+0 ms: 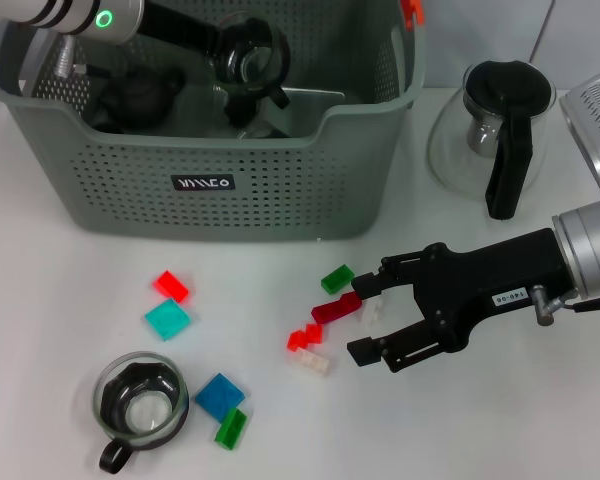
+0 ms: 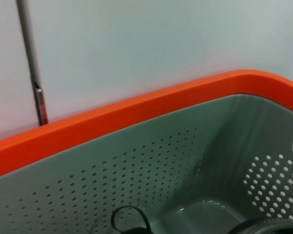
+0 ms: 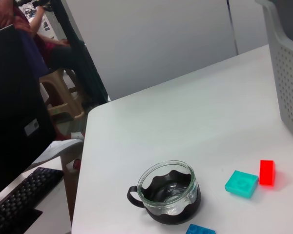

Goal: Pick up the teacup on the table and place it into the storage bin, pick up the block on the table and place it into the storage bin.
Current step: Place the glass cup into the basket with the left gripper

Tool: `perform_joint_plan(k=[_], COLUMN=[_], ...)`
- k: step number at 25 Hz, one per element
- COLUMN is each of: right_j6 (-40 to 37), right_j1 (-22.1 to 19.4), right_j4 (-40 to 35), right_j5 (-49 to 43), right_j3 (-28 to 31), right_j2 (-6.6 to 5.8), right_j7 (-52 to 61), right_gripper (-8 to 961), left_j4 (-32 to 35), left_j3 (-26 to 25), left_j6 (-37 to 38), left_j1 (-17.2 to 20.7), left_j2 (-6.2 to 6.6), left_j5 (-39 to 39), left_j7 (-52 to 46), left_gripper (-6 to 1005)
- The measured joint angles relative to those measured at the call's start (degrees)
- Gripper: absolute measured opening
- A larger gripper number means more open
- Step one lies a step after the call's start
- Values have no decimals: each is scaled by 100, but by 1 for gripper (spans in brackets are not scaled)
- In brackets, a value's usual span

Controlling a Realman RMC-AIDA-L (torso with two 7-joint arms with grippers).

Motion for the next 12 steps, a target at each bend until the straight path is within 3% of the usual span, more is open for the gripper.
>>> perform_joint_plan(k=[12], right_j6=[15], right_j1=[7], right_j4=[0], right_j5=[0], right_j3=[21], right_j2=[18], right_j7=[-46], right_gripper=[911], left_j4=[40], left_j3=[49], left_j6=[-120], left_j1=[0], left_j2=[-15], left_j5=[123], left_j7=[-3], left_gripper=[44])
